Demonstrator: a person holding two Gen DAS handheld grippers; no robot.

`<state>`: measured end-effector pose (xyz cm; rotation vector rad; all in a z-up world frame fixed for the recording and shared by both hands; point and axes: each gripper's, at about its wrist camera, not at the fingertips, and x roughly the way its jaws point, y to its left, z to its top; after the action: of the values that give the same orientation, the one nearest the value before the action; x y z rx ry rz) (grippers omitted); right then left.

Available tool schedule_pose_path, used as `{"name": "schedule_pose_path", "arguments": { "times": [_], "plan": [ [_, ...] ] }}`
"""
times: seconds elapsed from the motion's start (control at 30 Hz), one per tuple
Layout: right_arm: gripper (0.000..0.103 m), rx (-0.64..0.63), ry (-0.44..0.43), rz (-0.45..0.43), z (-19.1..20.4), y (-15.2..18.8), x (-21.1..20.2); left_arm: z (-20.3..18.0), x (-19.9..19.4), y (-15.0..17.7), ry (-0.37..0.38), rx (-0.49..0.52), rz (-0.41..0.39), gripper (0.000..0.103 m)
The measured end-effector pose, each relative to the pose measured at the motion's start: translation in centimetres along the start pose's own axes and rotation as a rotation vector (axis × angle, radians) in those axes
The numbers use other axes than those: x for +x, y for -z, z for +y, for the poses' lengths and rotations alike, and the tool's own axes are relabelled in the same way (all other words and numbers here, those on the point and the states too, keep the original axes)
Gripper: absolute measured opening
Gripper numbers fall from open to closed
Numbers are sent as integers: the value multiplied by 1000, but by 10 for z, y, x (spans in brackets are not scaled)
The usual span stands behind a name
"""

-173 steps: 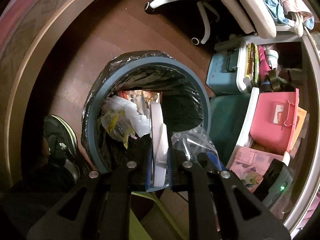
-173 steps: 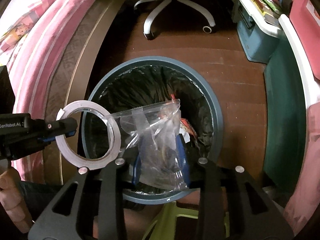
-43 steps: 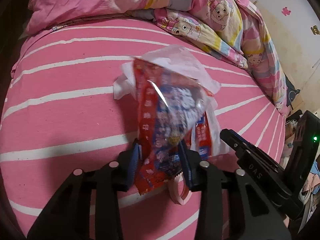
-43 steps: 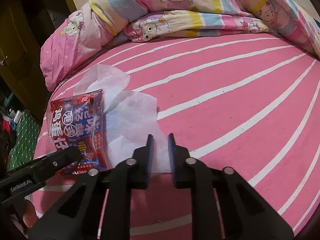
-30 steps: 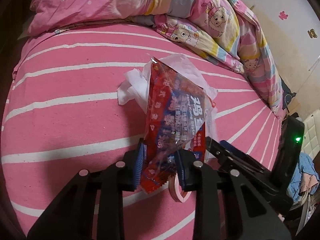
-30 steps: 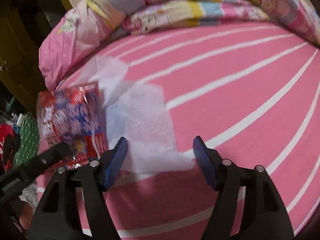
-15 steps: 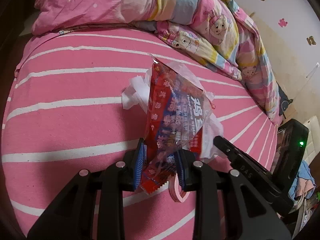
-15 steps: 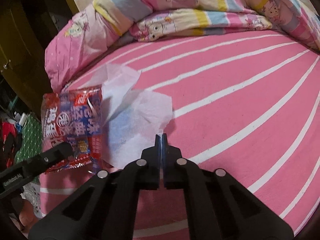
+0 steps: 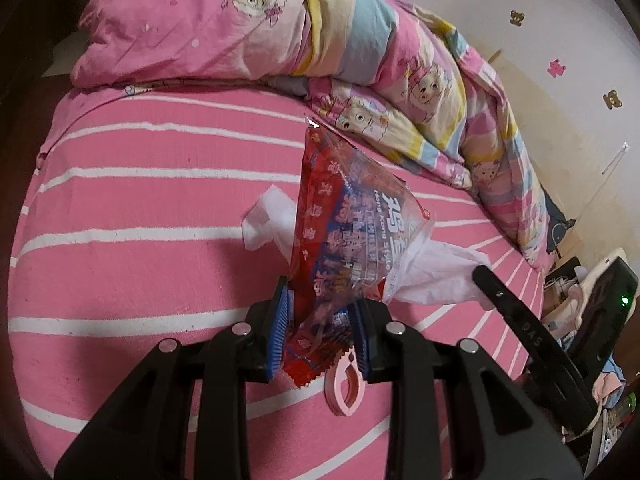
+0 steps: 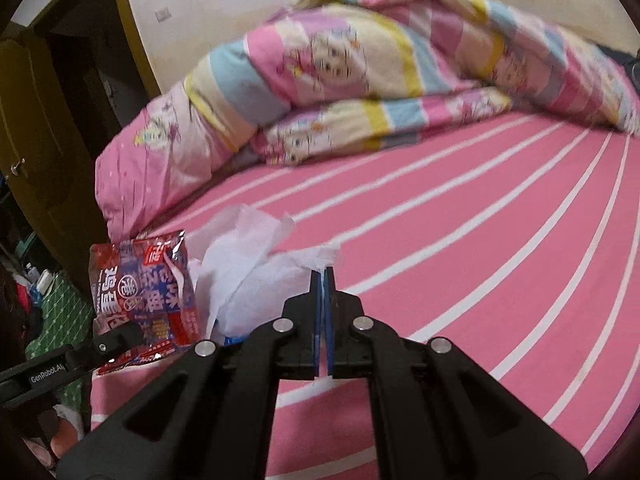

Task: Collect trash
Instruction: 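Grasp the red snack bag with the left tool while the right tool grasps the white wipe, then lift the snack bag and wipe and carry them over the trash bin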

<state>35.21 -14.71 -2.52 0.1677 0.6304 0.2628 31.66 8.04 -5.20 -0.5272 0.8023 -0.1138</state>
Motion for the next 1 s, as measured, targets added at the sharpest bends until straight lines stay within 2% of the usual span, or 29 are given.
{"name": "schedule_pose_path", "arguments": {
  "times": [0.23,0.4,0.73,0.87,1.0],
  "plan": [
    [2,-132,45,-160,12,-5,-25,-3,-13,-2,16,11,-56,27],
    [2,-179,72,-222,21,-10,-39,-7,-18,-4,25,16,-77,27],
    [2,-156,36,-244,20,-24,-70,-15,-38,-1,48,50,-127,27],
    [2,-138,17,-243,21,-23,-95,-16,-59,10,46,56,-161,27],
    [2,-155,18,-254,22,-8,-130,-18,-84,25,53,37,-191,27]
  ]
}}
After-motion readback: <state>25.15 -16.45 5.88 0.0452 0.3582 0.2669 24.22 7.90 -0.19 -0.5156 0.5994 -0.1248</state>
